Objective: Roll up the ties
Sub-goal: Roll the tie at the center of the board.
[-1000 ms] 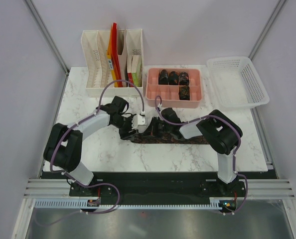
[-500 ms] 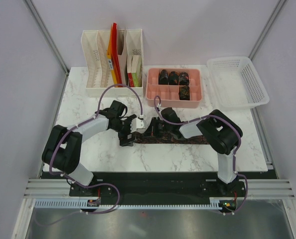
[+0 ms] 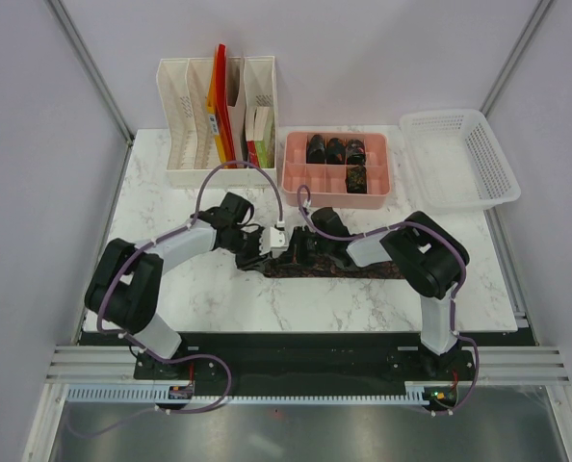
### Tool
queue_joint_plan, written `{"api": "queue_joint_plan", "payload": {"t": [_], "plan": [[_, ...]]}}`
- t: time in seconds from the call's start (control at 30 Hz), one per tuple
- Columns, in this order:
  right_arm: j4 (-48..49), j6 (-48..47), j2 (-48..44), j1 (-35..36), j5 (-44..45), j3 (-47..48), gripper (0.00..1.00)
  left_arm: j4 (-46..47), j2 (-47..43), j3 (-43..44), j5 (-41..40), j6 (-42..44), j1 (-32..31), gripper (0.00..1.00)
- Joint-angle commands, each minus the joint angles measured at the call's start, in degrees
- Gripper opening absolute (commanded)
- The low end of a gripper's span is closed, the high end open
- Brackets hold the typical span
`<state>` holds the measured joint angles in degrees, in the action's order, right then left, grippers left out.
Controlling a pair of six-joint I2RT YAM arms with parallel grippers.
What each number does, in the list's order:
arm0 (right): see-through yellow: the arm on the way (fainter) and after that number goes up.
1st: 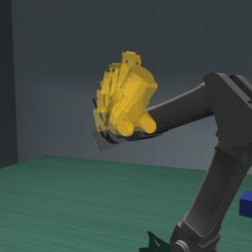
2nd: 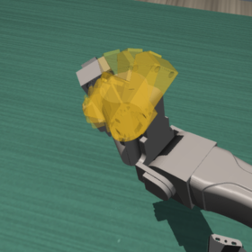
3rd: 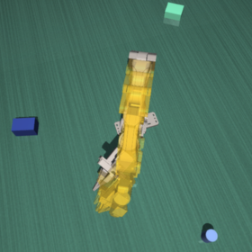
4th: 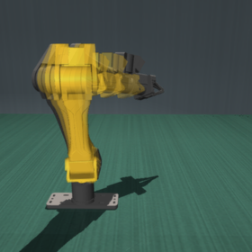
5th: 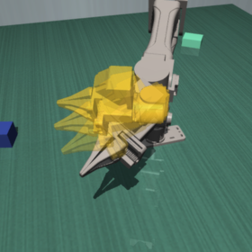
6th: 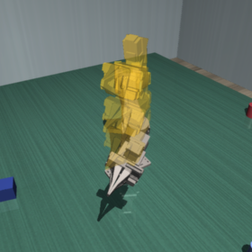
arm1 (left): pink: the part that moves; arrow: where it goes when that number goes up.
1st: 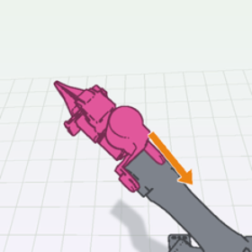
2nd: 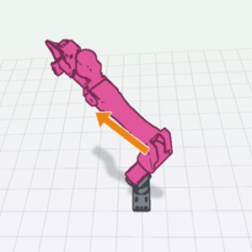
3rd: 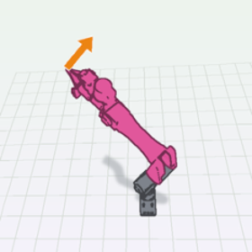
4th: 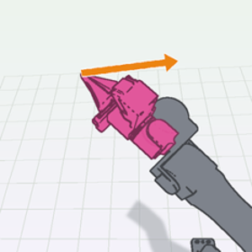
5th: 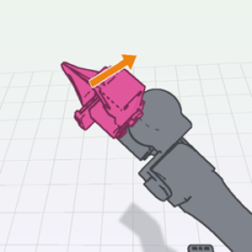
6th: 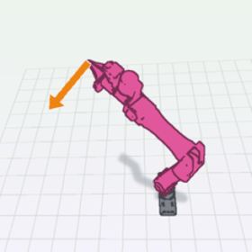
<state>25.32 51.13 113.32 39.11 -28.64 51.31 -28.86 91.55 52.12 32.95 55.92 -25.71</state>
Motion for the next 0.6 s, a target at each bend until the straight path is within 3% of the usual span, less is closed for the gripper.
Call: {"api": "queue_joint_plan", "payload": {"t": [0.0,0.27,0.4,0.5,0.57], "plan": [[-4.23,-1.92,1.73,0.00,2.28,-0.07,0.00,0.47,-1.02,3.60,2.21,-3.79,-4.33,0.39],[-1.86,0.36,1.47,0.00,1.49,-0.86,0.01,0.91,5.74,7.38,-3.24,-9.86,-8.47,0.37],[-1.15,1.07,0.15,-0.70,-0.27,-0.95,0.08,0.04,7.77,6.07,-5.70,-8.99,-8.83,0.36],[-2.55,0.11,-1.87,-2.46,-2.20,-0.86,0.23,-1.63,8.03,5.10,-7.72,-7.68,-8.83,0.35],[-4.66,-0.86,-3.88,-4.12,-3.26,-0.77,0.27,-2.25,7.95,4.40,-8.51,-5.92,-8.83,0.34]]}}
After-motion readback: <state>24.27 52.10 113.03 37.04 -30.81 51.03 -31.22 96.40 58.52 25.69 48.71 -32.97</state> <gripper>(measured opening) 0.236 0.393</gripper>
